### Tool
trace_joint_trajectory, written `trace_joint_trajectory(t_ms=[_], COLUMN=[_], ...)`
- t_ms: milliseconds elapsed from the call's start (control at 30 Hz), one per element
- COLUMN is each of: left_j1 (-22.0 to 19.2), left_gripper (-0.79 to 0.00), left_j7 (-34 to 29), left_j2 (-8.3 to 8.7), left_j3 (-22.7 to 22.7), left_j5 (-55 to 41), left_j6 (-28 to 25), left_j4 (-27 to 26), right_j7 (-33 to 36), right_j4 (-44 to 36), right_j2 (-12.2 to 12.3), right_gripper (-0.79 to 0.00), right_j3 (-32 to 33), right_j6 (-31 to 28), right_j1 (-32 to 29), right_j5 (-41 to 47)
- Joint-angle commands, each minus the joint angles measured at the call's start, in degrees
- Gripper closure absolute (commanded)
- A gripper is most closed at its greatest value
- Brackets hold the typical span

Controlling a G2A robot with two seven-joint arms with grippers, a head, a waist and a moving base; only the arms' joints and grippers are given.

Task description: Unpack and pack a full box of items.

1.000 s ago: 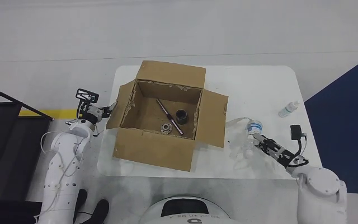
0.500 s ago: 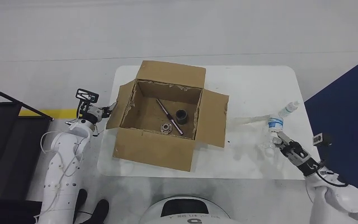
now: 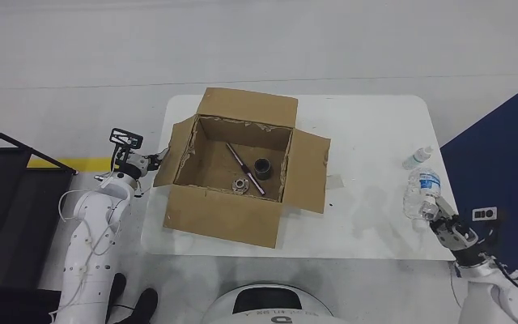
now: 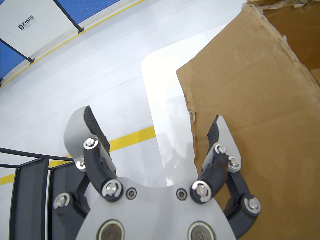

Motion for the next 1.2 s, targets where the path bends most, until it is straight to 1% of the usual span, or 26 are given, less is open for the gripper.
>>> trace_joint_trajectory(t_ms=[0,100,233,300,400,533,633,800,867,1000,1067,1167], left_j1=[0.0,0.0,0.0,0.0,0.0,0.0,0.0,0.0,0.0,0.0,0.0,0.0], left_gripper=[-0.785,-0.785,-0.785,-0.785,-0.785,-0.785,-0.785,-0.785,-0.785,-0.785,-0.785,-0.785], left_j7=[0.0,0.0,0.0,0.0,0.0,0.0,0.0,0.0,0.0,0.0,0.0,0.0], left_j2=[0.00,0.00,0.00,0.00,0.00,0.00,0.00,0.00,0.00,0.00,0.00,0.00], left_j3=[0.0,0.0,0.0,0.0,0.0,0.0,0.0,0.0,0.0,0.0,0.0,0.0], left_j5=[0.0,0.0,0.0,0.0,0.0,0.0,0.0,0.0,0.0,0.0,0.0,0.0], left_j6=[0.0,0.0,0.0,0.0,0.0,0.0,0.0,0.0,0.0,0.0,0.0,0.0], left_j4=[0.0,0.0,0.0,0.0,0.0,0.0,0.0,0.0,0.0,0.0,0.0,0.0], right_j7=[-0.4,-2.5,-6.9,-8.3,-10.0,-12.1,-14.1,-17.0,-18.4,-21.2,-22.7,-25.9], right_j4=[-2.7,-7.9,-14.5,-15.3,-18.0,-23.8,-26.5,-28.2,-27.8,-26.2,-26.1,-26.4], right_j2=[0.1,0.2,-0.1,-0.3,-0.3,-0.1,0.0,0.3,0.3,0.2,0.3,0.2], right_gripper=[0.000,0.000,0.000,0.000,0.000,0.000,0.000,0.000,0.000,0.000,0.000,0.000], right_j3=[-1.4,-4.6,-13.9,-18.0,-22.9,-28.6,-31.9,-37.7,-40.6,-46.7,-49.8,-55.2], right_j6=[0.8,2.7,5.4,5.1,5.5,8.0,9.4,14.5,17.1,20.6,22.2,26.3], right_j1=[0.4,1.2,3.7,4.7,6.0,7.2,8.1,11.2,13.1,16.7,18.4,20.1], right_j5=[-1.2,-4.3,-8.7,-8.9,-14.1,-21.0,-24.3,-31.1,-34.1,-39.7,-45.9,-54.7])
